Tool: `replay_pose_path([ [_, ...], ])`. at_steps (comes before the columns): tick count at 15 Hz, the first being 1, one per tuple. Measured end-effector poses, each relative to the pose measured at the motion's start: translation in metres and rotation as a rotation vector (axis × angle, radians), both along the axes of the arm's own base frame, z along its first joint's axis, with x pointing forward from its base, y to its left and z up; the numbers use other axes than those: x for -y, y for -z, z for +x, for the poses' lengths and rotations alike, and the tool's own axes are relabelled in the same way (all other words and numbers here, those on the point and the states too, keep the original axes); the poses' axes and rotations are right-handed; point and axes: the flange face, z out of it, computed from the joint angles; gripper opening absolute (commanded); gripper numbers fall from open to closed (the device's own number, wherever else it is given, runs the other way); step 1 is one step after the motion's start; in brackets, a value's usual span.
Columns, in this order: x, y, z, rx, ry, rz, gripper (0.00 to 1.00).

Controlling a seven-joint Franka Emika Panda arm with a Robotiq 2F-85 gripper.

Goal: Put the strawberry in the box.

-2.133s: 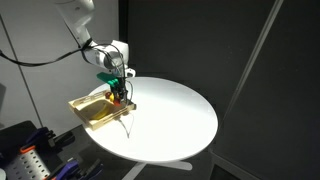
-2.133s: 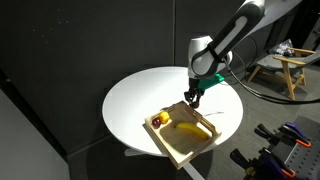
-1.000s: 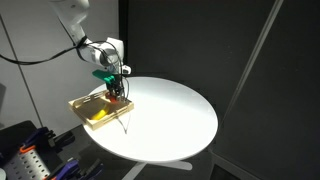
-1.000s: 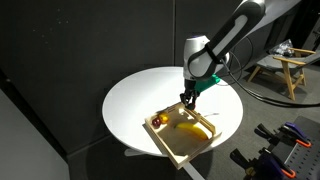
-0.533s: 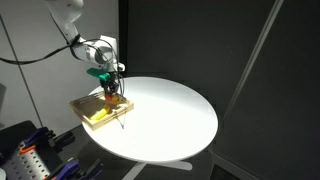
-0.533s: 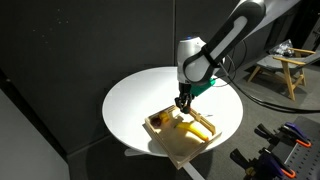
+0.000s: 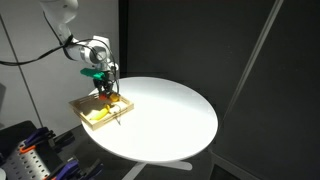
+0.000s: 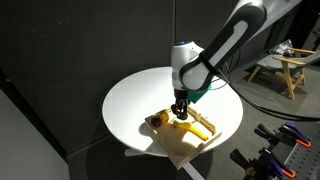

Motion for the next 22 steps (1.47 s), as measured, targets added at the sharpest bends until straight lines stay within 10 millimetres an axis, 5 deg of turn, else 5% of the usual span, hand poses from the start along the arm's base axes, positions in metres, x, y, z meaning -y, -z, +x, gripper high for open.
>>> replay_pose_path([
  [8, -0.031, 0.006, -0.014, -0.015, -0.056, 0.009, 0.27],
  [9, -0.032, 0.006, -0.015, -0.016, -0.058, 0.010, 0.77],
  [10, -0.033, 0.007, -0.015, -0.018, -0.060, 0.010, 0.77],
  [13, -0.033, 0.011, -0.017, -0.024, -0.061, 0.009, 0.98],
  [22, -0.024, 0.010, -0.015, -0.037, -0.018, 0.001, 1.00],
])
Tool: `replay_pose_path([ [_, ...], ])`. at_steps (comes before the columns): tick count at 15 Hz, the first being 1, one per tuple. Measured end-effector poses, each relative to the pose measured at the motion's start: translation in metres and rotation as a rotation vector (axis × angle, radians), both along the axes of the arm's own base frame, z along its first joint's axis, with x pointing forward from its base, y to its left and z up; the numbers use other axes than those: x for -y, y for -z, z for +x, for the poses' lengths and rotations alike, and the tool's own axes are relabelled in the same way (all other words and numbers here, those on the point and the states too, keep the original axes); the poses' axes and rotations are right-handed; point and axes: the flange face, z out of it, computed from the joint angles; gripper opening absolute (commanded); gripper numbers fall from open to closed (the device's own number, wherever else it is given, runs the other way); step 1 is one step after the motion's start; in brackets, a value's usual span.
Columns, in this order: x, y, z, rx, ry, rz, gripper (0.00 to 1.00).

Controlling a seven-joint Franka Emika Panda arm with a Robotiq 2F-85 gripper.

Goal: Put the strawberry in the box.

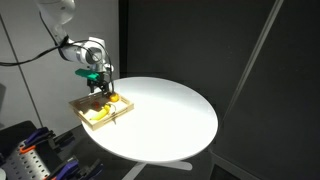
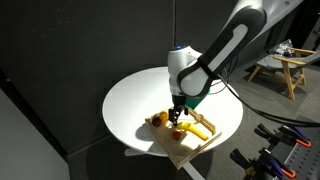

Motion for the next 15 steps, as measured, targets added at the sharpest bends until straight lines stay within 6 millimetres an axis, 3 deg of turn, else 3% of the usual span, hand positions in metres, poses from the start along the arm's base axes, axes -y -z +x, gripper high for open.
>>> replay_pose_path([
  [7, 0.033, -0.021, -0.001, -0.017, 0.176, -0.024, 1.00],
  [15, 0.062, -0.058, -0.030, -0.028, 0.255, -0.051, 1.00],
])
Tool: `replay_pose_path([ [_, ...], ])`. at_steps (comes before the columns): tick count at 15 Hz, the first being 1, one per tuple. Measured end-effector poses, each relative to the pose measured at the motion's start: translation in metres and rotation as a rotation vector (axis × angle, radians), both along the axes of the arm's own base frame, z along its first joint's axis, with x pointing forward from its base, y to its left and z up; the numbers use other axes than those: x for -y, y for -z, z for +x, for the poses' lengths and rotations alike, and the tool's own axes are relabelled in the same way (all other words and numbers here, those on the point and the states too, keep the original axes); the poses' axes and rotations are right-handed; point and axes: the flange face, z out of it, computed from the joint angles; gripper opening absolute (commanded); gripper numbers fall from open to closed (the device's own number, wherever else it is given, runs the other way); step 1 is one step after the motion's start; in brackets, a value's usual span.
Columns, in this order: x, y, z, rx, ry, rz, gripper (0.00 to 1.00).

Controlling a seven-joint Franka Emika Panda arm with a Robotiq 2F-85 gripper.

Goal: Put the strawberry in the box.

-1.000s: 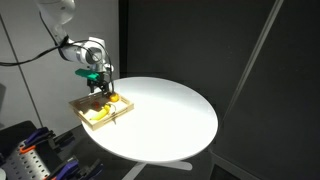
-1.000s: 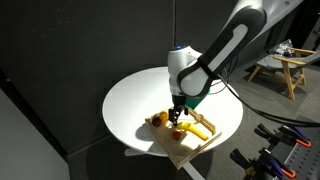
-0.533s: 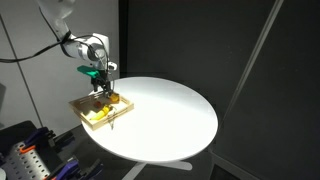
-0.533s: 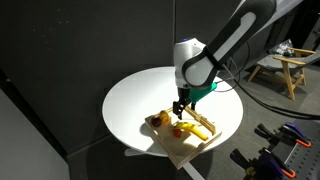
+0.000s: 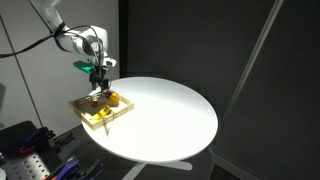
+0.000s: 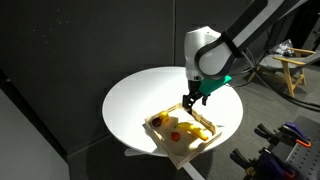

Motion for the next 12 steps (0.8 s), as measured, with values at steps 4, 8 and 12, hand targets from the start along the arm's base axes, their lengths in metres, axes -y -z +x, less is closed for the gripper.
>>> replay_pose_path([
  [4, 0.015, -0.021, -0.016, 0.012, 0.019, -0.003, 1.00],
  [8, 0.032, -0.041, -0.030, 0.039, 0.047, -0.014, 1.00],
  [12, 0.057, -0.065, -0.037, 0.072, 0.098, -0.020, 1.00],
])
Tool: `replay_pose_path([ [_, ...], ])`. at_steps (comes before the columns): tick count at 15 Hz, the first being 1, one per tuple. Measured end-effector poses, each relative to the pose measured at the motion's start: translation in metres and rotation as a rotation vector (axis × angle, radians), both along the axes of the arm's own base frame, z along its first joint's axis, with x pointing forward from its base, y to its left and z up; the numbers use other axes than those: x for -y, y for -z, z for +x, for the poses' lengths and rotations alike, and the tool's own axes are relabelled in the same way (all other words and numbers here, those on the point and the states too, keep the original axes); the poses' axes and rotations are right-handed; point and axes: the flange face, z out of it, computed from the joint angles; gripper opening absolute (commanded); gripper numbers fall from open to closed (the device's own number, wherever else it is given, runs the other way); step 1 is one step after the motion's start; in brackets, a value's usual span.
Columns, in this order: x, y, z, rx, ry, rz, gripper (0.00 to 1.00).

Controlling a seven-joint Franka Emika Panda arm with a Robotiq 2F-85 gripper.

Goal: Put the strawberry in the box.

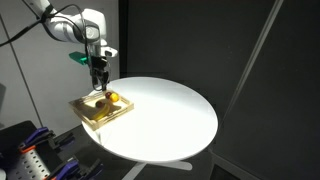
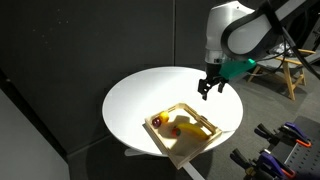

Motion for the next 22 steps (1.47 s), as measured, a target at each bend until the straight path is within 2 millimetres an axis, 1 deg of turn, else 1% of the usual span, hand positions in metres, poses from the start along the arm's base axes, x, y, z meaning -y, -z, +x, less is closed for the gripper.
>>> replay_pose_path([
  [4, 0.026, -0.027, 0.000, 0.030, 0.056, 0.002, 1.00],
  [7, 0.037, -0.044, -0.003, 0.024, 0.101, 0.018, 1.00],
  [11, 0.041, -0.069, -0.009, 0.017, 0.142, 0.050, 1.00],
  [14, 0.042, -0.086, -0.017, 0.003, 0.140, 0.057, 1.00],
  [22, 0.049, -0.118, -0.039, -0.054, 0.049, 0.059, 1.00],
])
